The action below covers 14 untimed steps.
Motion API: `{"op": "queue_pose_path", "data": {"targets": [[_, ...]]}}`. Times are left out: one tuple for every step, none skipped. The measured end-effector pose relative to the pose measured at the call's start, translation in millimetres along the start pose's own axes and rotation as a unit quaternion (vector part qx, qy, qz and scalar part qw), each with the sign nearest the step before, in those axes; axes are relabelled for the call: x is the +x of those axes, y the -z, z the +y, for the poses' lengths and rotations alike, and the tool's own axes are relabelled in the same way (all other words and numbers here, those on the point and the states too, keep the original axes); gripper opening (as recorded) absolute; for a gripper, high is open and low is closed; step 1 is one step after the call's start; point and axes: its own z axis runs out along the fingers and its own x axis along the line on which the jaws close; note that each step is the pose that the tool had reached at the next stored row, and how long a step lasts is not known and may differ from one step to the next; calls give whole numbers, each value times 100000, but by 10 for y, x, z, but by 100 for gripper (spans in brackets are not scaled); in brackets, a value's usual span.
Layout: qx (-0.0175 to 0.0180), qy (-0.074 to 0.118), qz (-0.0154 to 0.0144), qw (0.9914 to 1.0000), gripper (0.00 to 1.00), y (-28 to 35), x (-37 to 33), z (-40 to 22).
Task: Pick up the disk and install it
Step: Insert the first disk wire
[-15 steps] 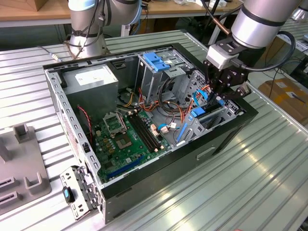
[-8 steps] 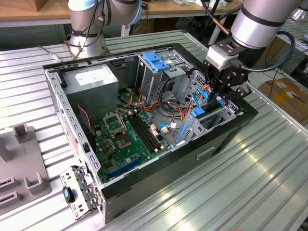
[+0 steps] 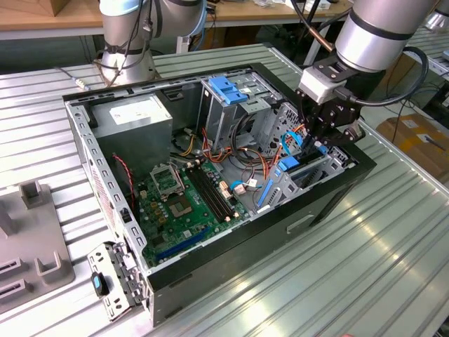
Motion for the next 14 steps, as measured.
{"op": "queue_pose_path", "data": {"targets": [[1,-2,8,100000,16,-1,0,1],[0,-7,6,100000,16,-4,1,1],[1,-7,-11,100000,16,-13,0,2],[2,-8,-1,100000,16,-25,1,3],[1,-7,-1,100000,16,-42,1,5],[1,-8,5,100000,16,-46,1,5],[0,-5,12,100000,16,-46,1,5],[1,-6,11,100000,16,-46,2,5],[2,-6,0,100000,16,-50,1,5],[4,-8,-7,100000,16,-56,1,6],[1,-6,3,100000,16,-60,1,6],[2,-5,14,100000,16,-62,1,7],[1,-2,17,100000,16,-63,2,7],[1,-5,18,100000,16,-63,2,7]]}}
